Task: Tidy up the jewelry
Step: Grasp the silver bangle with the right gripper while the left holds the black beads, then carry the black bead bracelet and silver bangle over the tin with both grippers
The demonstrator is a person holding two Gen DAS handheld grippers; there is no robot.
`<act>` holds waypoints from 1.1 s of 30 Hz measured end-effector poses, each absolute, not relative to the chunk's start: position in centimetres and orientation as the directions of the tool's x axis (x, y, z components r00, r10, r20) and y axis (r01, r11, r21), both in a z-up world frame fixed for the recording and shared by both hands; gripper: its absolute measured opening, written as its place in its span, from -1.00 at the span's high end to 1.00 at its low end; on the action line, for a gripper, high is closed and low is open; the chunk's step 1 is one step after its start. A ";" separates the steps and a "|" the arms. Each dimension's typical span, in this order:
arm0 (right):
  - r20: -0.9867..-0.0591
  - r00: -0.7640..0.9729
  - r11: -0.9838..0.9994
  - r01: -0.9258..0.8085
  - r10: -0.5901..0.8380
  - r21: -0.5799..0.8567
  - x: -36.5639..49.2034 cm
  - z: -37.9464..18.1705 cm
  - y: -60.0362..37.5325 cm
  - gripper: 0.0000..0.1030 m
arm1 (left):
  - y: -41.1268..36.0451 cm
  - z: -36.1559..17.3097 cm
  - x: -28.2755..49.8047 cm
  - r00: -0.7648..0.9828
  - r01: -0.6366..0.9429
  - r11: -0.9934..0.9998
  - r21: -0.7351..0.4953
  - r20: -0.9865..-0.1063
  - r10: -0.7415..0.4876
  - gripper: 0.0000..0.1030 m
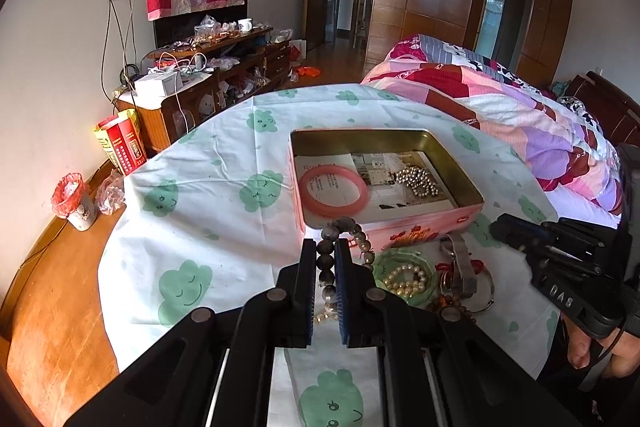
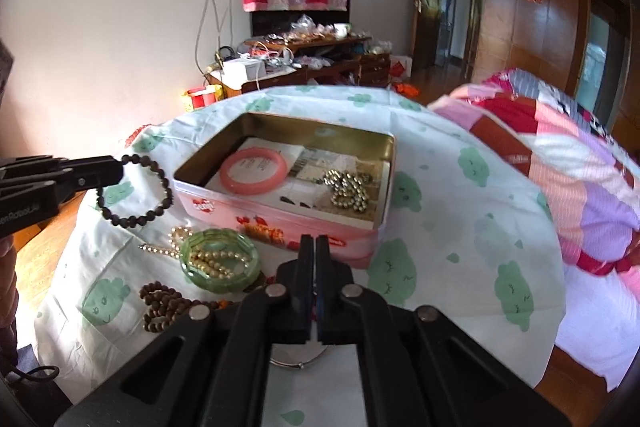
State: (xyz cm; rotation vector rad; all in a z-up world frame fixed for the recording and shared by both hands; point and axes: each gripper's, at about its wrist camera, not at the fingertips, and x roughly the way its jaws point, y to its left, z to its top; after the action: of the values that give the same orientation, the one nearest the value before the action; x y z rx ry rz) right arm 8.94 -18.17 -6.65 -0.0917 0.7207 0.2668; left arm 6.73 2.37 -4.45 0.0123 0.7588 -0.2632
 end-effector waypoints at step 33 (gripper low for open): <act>-0.669 0.702 0.945 -0.328 0.243 0.000 8.0 -4.9 -17.2 0.67 | 1.8 -3.4 7.5 0.701 0.262 0.963 -0.064 -0.673 -0.235 0.85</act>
State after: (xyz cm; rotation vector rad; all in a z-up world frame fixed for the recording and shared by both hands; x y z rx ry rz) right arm 8.03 -17.16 -4.93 -0.1228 0.7263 0.3184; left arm 7.47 1.82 -3.41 0.0378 0.7441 -0.2768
